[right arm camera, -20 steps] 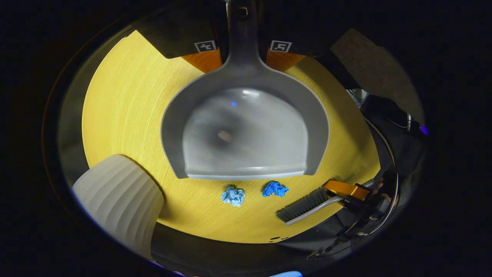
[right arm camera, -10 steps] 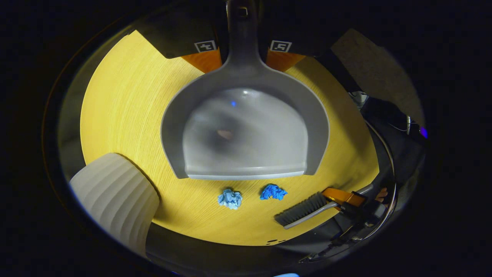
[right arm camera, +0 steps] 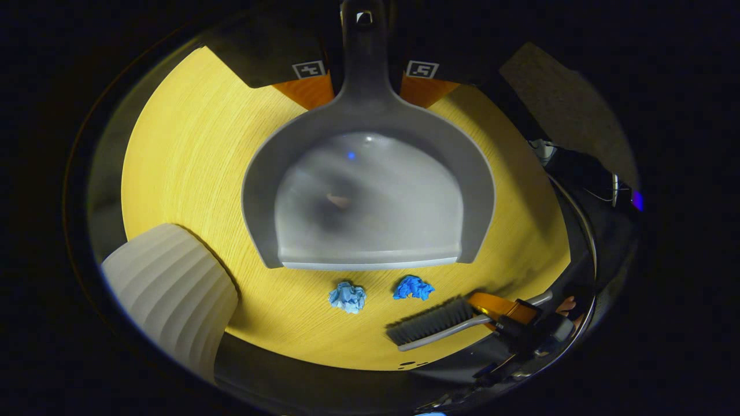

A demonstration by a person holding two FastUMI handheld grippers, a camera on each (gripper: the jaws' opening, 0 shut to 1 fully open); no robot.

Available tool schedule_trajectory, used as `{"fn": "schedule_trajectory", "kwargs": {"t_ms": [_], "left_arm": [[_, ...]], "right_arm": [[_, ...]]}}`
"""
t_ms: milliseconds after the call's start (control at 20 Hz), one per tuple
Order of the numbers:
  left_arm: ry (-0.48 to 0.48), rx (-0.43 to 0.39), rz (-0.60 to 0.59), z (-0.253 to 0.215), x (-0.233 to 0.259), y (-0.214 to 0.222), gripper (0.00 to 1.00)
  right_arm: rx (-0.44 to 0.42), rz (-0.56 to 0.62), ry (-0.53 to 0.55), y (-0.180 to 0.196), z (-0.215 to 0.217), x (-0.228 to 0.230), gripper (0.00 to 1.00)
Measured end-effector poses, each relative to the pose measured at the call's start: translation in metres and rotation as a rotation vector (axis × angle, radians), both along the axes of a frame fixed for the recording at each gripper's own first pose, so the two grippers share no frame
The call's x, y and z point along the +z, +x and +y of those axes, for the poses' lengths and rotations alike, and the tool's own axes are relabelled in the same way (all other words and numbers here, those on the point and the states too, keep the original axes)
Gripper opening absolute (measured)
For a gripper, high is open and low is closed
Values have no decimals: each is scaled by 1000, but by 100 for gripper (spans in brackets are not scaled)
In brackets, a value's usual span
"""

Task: Pick up the small broom and dustpan from the desktop, sweep the trash into the dustpan with the broom, and then empty the trash into the garbage bin.

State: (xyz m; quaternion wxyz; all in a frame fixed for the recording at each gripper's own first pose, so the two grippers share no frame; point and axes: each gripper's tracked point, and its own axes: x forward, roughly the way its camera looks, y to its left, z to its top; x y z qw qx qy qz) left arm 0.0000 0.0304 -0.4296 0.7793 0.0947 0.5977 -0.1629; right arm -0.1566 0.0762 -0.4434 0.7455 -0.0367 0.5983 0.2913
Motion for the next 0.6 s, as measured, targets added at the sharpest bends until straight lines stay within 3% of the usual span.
{"fn": "schedule_trajectory", "kwargs": {"t_ms": [550,600], "left_arm": [[8,-135,-15,-63,-5,18,26],[-1,-144,-11,-70,-4,16,29]], "right_arm": [[0,-7,-4,5,0,-4,36],[-2,-6,-3,4,0,-3,41]]}}
